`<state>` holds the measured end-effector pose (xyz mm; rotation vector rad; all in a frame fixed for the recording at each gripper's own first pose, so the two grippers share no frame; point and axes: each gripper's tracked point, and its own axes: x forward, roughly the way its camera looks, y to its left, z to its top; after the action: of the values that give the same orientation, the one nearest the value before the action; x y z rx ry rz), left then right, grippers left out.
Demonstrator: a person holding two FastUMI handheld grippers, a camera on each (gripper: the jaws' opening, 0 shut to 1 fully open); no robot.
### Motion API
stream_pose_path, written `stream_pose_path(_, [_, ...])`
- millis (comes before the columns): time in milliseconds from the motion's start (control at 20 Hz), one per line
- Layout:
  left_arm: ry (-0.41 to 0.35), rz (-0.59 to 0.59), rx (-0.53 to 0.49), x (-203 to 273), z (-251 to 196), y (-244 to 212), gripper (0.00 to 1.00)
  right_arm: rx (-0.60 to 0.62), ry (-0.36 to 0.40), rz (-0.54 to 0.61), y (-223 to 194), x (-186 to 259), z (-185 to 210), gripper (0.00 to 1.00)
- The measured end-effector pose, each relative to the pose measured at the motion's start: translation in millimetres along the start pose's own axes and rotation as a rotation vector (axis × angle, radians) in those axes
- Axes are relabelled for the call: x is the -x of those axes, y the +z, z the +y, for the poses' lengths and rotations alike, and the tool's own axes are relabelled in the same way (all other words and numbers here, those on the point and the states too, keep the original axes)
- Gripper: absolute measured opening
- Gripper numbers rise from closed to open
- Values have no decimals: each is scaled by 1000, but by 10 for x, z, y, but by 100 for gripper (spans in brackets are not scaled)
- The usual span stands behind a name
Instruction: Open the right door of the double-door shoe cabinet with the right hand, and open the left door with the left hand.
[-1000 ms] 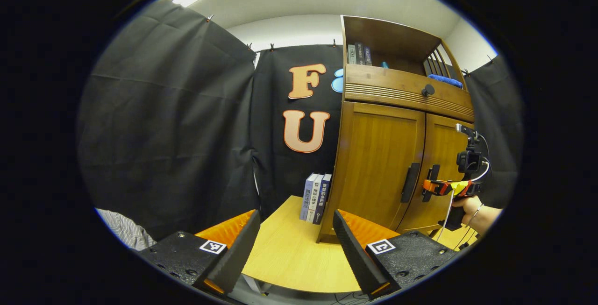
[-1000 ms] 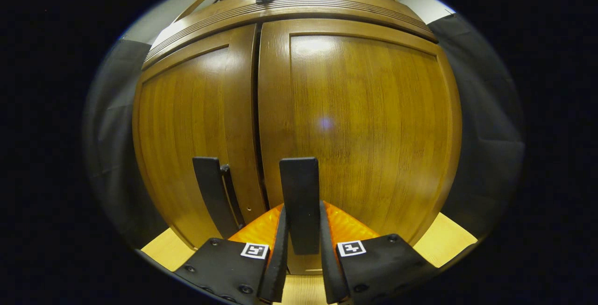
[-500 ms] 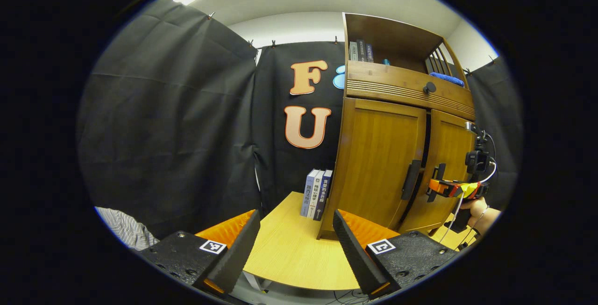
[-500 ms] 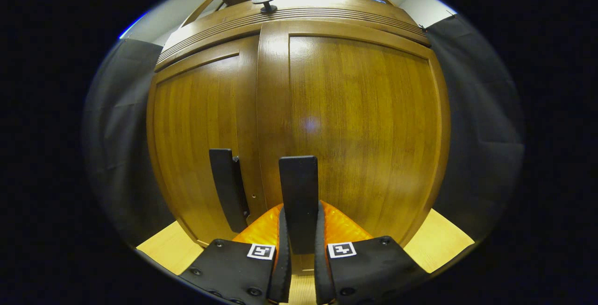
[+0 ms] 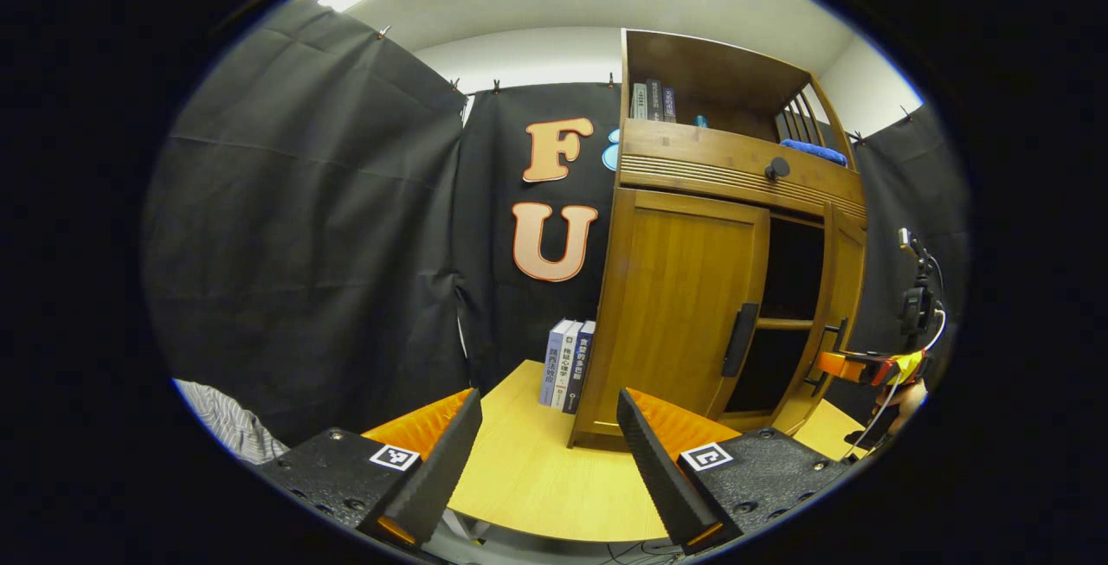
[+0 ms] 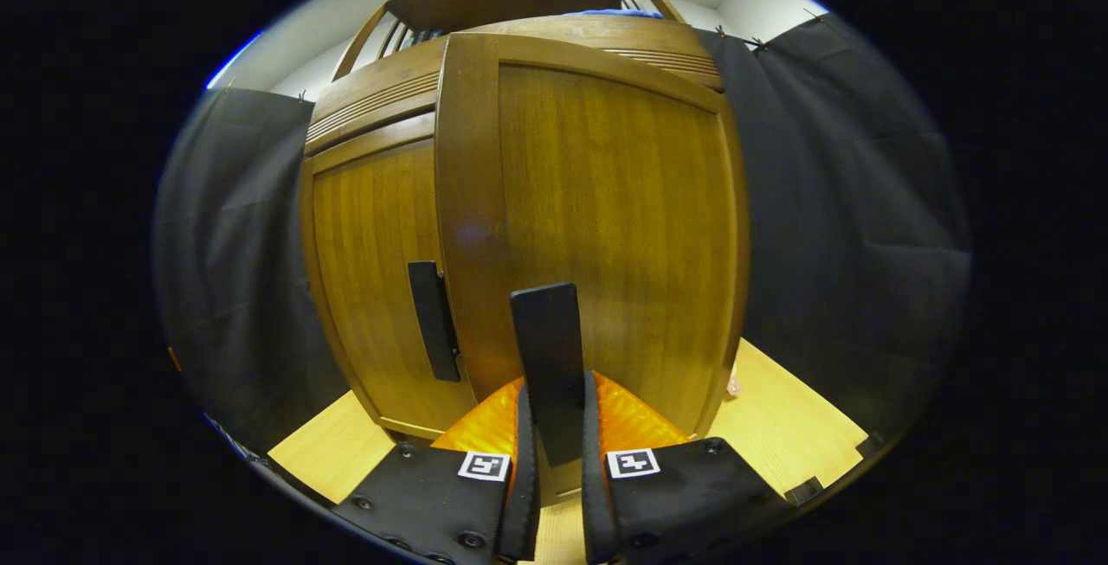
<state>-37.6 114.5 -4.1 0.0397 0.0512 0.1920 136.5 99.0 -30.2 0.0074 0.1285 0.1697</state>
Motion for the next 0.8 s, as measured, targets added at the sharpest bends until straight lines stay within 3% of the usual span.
stream_pose_path(150, [-26,-5,9,-32,-171,0,95,-14,-9,6,-24,153,-136,31])
stream_pose_path(300, [-61,-3,11,-52,-389,-27,92,-31,-19,-2,-24,246,-237,23])
stream_pose_path(350, [-73,1,8,-61,-471,-40,98,-34,-22,-8,-21,290,-265,27])
stream_pose_path(400, [-84,6,5,-74,-540,-66,95,-36,-29,-9,-19,343,-297,27])
stream_pose_path(550, [-112,11,0,-78,-752,-94,92,-38,-78,-15,-17,446,-485,12])
stream_pose_path(600, [-124,13,0,-88,-836,-107,95,-31,-86,-19,-10,463,-543,20])
stream_pose_path(700, [-152,25,1,-92,-1010,-157,95,-28,-123,-20,-25,471,-702,10])
stream_pose_path(750, [-165,28,4,-100,-1101,-165,95,-31,-128,-19,-18,509,-766,10])
stream_pose_path(800, [-180,30,7,-107,-1198,-176,92,-39,-134,-16,-15,523,-824,17])
